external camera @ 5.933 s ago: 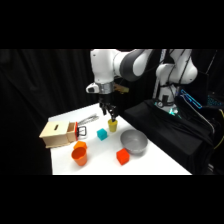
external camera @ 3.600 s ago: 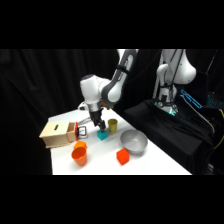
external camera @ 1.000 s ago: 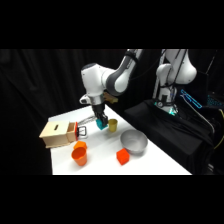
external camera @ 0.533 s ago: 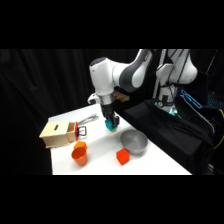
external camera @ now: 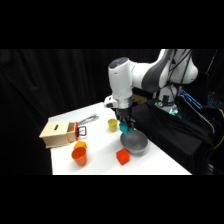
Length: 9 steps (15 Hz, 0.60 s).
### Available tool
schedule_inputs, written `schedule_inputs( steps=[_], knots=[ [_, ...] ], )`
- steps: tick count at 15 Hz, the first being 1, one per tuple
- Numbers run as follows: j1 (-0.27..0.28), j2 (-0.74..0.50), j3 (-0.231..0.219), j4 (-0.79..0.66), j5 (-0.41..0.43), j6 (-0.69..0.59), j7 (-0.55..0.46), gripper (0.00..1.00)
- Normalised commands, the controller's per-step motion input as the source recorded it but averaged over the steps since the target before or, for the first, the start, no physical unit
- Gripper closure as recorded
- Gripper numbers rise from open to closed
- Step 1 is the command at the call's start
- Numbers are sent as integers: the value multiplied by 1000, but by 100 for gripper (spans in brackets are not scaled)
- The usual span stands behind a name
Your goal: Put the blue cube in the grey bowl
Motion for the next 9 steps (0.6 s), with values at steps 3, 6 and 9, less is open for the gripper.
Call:
schedule_inputs(
  steps=[3,6,9],
  knots=[
    [78,-254,69,-293,127,156,99,75],
    [57,-135,53,-267,167,342,21,75],
    [39,-14,39,-204,123,411,0,75]
  ],
)
